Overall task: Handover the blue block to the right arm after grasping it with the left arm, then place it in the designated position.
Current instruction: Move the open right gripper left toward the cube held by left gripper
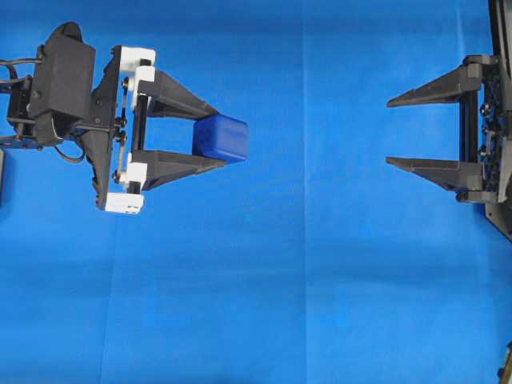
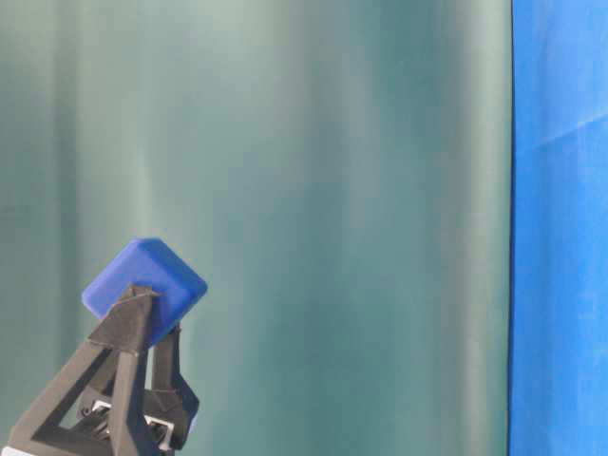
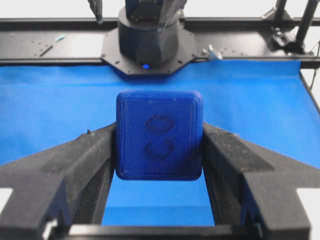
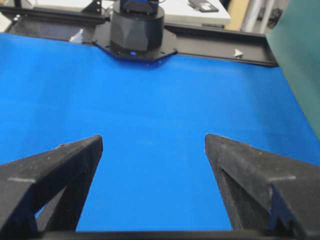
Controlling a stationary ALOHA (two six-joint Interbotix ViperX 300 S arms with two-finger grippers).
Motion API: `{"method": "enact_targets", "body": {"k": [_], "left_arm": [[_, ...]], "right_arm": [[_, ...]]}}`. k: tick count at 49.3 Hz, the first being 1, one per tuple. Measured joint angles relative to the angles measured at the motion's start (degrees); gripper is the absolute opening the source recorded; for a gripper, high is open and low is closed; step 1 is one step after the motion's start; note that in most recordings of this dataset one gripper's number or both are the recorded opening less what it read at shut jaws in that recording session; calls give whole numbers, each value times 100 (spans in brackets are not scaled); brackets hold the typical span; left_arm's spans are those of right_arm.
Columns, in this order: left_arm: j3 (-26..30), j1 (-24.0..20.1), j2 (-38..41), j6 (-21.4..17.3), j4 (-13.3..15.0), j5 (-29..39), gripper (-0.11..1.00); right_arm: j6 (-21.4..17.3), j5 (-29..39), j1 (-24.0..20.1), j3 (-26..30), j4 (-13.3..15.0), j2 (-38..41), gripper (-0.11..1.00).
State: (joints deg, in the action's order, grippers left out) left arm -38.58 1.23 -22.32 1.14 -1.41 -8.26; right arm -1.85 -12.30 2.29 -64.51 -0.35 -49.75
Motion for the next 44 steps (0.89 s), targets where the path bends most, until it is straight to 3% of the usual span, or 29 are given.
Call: {"method": "enact_targets", "body": {"k": [6, 12, 33, 44], "left_arm": [[0, 0, -9, 0, 9, 0, 46], [9, 0, -9, 0, 9, 0, 46], [0, 0, -9, 9, 18, 0, 46], [0, 9, 0, 18, 18, 0, 46]], "right_arm": [[62, 9, 0, 105, 26, 9, 95], [202, 141, 0, 290, 246, 0, 94], [1248, 536, -35, 668, 1688, 26, 94], [1828, 536, -97, 668, 2610, 35, 94]]}}
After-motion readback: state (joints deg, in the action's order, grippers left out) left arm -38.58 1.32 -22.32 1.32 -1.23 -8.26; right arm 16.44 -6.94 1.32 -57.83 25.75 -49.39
